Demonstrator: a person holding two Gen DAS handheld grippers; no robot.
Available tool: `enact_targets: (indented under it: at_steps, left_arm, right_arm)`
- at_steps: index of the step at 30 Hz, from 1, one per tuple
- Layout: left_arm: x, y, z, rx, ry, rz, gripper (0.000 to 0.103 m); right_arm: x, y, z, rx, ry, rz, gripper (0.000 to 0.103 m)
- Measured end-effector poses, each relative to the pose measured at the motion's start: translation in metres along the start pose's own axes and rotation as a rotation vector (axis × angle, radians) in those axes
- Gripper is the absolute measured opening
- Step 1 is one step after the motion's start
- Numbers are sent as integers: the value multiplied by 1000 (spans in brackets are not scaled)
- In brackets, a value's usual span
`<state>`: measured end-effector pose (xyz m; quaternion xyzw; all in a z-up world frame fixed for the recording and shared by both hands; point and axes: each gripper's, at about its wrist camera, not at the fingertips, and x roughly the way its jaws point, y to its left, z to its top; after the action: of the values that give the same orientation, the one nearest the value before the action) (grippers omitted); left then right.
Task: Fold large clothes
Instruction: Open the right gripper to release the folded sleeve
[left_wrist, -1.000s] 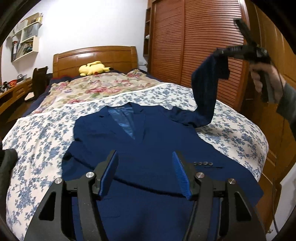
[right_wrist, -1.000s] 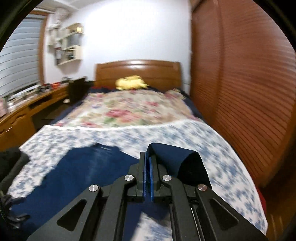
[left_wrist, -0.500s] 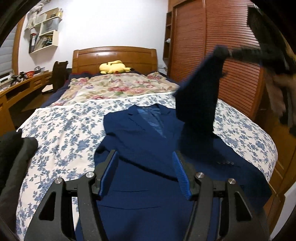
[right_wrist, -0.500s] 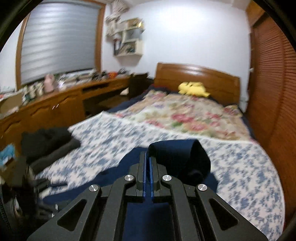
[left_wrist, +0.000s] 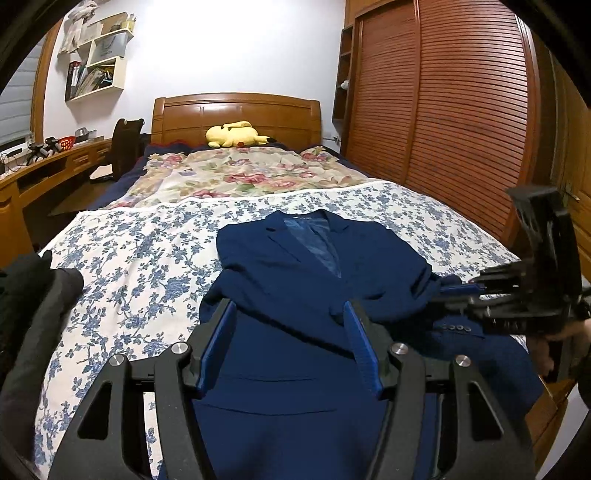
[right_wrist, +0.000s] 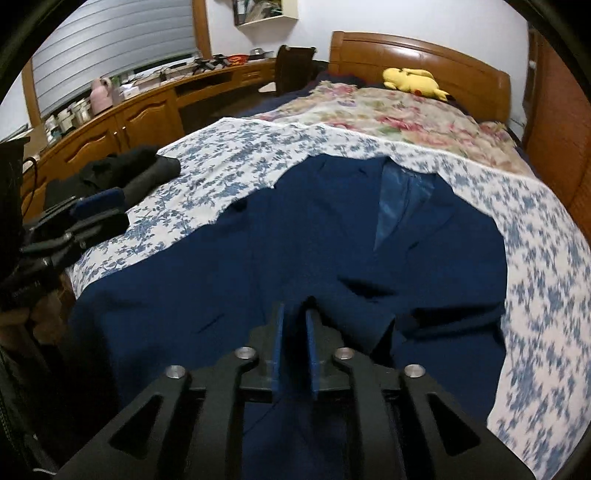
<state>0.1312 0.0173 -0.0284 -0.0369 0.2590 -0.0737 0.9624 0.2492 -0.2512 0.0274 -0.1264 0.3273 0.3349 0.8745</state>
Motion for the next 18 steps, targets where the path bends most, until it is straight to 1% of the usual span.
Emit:
enact_targets:
  at_steps: [1,2,4,5,8,11,15,18]
  left_arm:
    - [0,-1,0,4,1,-2,61]
    - [1,-3,0,8,0,-4,61]
    - [0,-5,-1,15,2,-4,61]
    - [1,-6,0,19,4,-4,61]
    - [2,-9,0,24,5,-6,61]
    - [2,-10,0,27,3,-8,61]
    - [2,-11,-1,27,2,-9,61]
    - [2,-12,0,29,3,-8,61]
  right_arm:
    - [-1,-2,-1,12,-6,-1,41]
    - [-9,1,-3,23,-11,-1,44]
    - [-12,2,-9,32,-15,-6,46]
    - [-34,3,-21,35,-16,-10,46]
    - [-51,3,-31,42,-15,-12,48]
    - [-59,5,-31,53,-18,-23,49]
    - [-70,5,-32,63,-46,-38,53]
    - [-63,1,-35,66,-46,-62,54]
